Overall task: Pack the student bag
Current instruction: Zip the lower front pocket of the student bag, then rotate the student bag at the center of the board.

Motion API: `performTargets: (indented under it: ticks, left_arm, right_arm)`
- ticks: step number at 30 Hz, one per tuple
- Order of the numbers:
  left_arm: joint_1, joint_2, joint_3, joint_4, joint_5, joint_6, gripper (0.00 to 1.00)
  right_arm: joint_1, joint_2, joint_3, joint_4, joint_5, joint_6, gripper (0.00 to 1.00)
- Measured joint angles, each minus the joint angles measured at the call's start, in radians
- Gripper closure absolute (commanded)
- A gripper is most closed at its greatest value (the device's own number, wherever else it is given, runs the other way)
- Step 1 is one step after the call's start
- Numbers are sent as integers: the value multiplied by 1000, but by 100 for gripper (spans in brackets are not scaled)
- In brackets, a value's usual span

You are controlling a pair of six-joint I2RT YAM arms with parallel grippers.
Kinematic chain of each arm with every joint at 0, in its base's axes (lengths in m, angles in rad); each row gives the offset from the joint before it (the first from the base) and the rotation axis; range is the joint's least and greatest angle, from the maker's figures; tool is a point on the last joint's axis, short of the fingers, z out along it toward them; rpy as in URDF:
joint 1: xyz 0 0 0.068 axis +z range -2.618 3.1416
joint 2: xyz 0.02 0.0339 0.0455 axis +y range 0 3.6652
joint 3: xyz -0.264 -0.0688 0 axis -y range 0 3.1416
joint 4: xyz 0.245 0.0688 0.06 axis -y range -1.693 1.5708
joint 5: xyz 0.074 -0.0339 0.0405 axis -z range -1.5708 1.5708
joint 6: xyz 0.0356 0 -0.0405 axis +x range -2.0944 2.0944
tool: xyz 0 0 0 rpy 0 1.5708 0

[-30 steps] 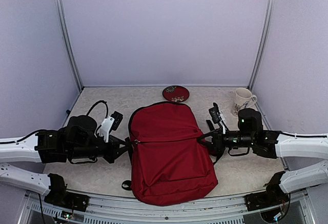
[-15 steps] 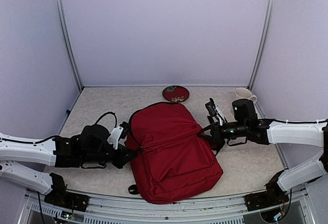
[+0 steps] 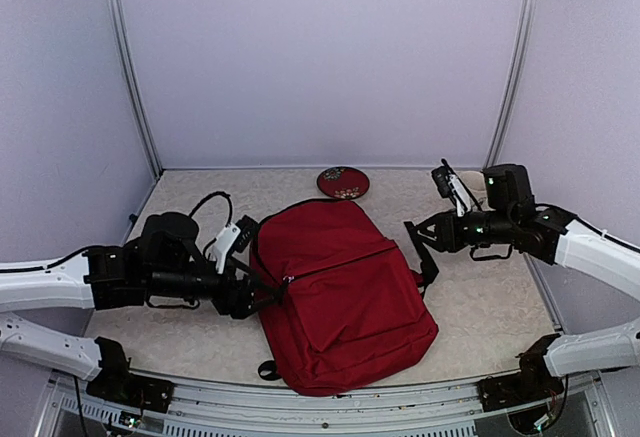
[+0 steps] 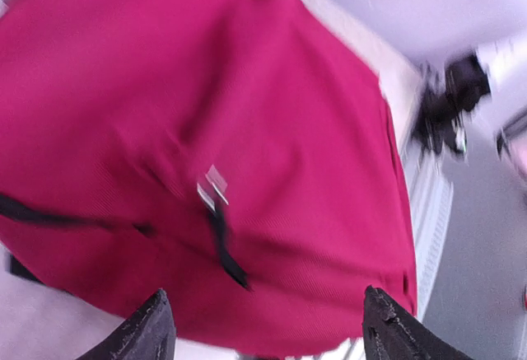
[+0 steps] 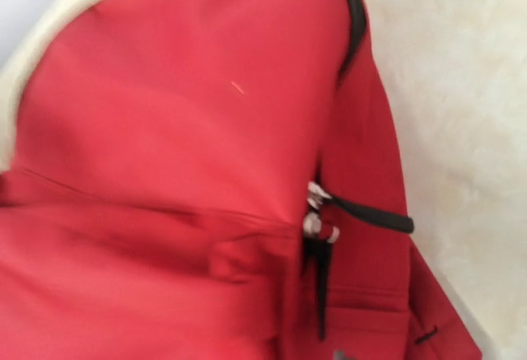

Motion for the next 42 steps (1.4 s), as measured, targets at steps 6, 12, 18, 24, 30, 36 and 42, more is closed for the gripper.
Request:
performTargets:
  ticks: [6,12,18,24,30,36,42]
  left_arm:
    - [284,90,127,32,31,10,13]
    - [402,376,228,48,4,58,11]
    - [408,615,310,72,-27,99,53]
    - [407,551,220,140,-25,93,99]
    - [407,312,-6,158,-50,29,100]
    - [355,40,-171,192,-82,-116,97]
    - [244,-155,-270,187,-203,-227,59]
  right_arm:
    - [66,-156,-10,-85,10,51,43]
    - [124,-192,-126,-178,6,122,29]
    - [171,-132,-278,-115,-30,212,72]
    - [172,-32,-317,27,-56,241,100]
    - [87,154,-130,42,13,137,100]
    - [-5,389,164,44,18,5,100]
    - [-37,576,389,2,19,-62,56]
